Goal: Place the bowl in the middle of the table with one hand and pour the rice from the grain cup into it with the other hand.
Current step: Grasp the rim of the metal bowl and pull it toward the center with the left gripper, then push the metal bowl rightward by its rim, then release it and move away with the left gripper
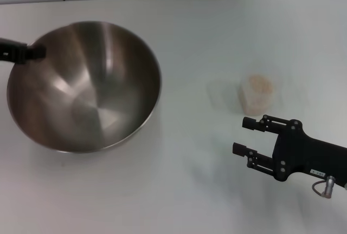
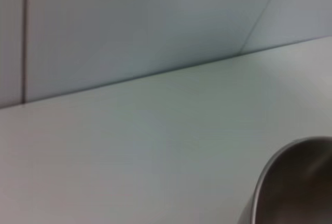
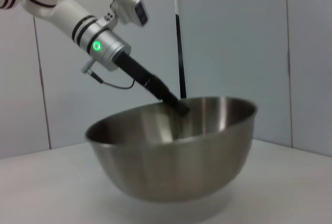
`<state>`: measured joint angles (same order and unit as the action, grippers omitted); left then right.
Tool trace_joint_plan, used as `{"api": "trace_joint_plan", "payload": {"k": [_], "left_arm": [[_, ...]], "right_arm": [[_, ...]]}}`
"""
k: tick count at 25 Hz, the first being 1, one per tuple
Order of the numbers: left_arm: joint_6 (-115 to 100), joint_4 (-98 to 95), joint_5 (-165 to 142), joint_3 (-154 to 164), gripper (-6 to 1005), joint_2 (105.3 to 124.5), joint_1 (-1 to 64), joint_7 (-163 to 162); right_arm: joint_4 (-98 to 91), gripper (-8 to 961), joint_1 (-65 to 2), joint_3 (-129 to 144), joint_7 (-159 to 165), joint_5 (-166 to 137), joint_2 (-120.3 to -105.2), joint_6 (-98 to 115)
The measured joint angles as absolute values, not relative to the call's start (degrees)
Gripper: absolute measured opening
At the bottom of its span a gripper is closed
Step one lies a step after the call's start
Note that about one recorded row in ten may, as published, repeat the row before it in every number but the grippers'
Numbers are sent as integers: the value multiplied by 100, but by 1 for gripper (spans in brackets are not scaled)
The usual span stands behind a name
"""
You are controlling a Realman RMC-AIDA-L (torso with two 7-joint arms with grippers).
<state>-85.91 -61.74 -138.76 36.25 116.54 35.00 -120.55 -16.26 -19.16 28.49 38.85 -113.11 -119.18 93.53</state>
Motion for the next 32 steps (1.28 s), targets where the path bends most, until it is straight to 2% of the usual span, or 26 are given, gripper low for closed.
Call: {"api": "trace_joint_plan", "payload": {"k": [6,7,9,19,32], "left_arm": [[-8707,-6158,-13794,3646,38,11688,3713,-12134],[-8693,-6083,-13814,3744,38,11773,3907,-12142],[-8655,-6041,-13817,3862,37,11795,3992,-12154],[-8193,-5331,-13795,4352,37,11812,4474,-12174],[-7661,-4668,-13794,4778,38,11844,4753,-12174]], "right_arm": [[-1626,577,-1916,2879,3885,-11318,-11918,9352],[-1626,577,-1916,2886,3885,-11319,-11918,9352],[-1626,577,-1916,2890,3885,-11322,-11918,9351],[-1626,576,-1908,2907,3885,-11352,-11918,9351],[-1626,575,-1907,2909,3885,-11356,-11918,9351]]}}
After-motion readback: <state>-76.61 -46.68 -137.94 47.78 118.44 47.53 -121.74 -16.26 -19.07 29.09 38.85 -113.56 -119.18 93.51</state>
